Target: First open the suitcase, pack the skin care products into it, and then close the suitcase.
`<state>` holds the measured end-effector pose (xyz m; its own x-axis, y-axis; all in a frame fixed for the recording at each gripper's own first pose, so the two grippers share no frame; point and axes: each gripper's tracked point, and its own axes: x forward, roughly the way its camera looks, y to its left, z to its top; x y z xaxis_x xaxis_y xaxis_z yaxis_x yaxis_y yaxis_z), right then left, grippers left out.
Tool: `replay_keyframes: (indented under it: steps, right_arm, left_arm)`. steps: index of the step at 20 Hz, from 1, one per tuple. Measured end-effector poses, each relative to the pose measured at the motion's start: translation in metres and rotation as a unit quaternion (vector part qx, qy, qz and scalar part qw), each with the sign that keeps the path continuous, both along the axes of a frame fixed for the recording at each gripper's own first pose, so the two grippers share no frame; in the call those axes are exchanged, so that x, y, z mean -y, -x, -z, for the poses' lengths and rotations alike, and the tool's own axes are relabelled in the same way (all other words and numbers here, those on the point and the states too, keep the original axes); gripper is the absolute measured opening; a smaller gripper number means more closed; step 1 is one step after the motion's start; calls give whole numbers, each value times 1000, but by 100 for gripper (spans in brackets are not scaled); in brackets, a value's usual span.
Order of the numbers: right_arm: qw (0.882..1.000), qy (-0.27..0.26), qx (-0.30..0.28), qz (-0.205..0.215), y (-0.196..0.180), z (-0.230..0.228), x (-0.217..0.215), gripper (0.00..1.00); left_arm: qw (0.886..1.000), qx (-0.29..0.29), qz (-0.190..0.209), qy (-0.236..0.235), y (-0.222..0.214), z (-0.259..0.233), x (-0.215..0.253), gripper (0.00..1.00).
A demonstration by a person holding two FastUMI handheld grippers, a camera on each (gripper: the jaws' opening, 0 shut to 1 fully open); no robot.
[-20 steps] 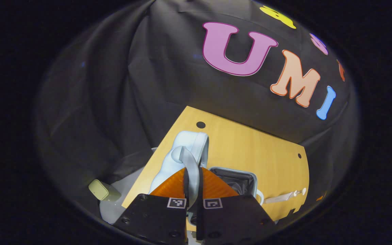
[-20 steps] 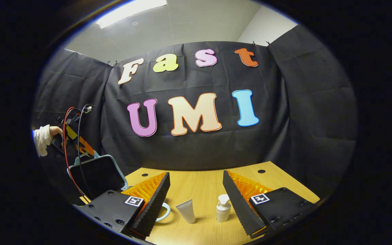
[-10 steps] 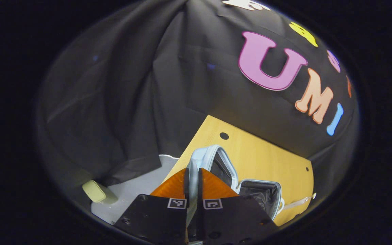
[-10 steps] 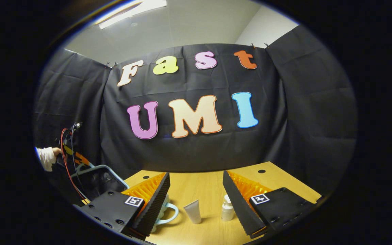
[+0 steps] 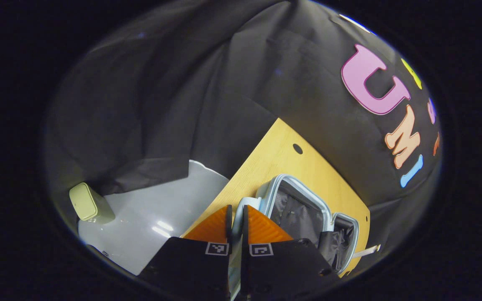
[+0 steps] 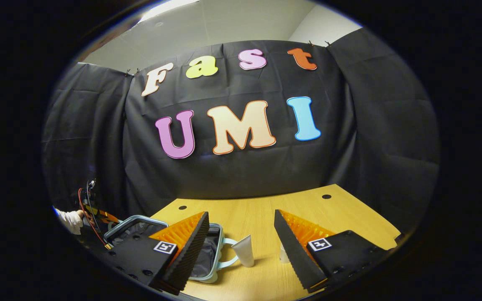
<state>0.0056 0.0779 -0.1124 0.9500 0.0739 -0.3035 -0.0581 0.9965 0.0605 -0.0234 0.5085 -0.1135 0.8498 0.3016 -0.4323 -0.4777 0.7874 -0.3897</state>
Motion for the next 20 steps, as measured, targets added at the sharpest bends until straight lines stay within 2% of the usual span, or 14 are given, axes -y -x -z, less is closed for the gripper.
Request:
replay_keyframes:
  steps: [4, 7, 10, 13, 16, 18, 20]
  right_arm:
    - [1000, 2, -16, -5, 3, 12, -3, 95]
    - [1000, 9, -14, -1, 5, 10, 2, 98]
    - [1000, 10, -13, 10, 3, 12, 13, 98]
    - [1000, 7, -18, 24, 2, 21, 27, 98]
    - [999, 7, -20, 28, -1, 31, 39, 98]
    - [999, 5, -23, 25, -5, 41, 47, 98]
    - [999, 3, -28, 22, -9, 53, 55, 98]
  left_arm:
    - [1000, -17, 8, -2, -3, 22, -8, 4]
    - [1000, -18, -10, -23, 1, 16, -17, 17]
    - [996, 5, -36, -83, 13, -27, -15, 100]
    - [985, 48, -17, -163, 16, -90, 33, 96]
    - [972, 67, 38, -224, 5, -125, 113, 96]
    - [962, 91, 79, -247, -6, -140, 173, 94]
    - [949, 115, 129, -262, -24, -140, 241, 96]
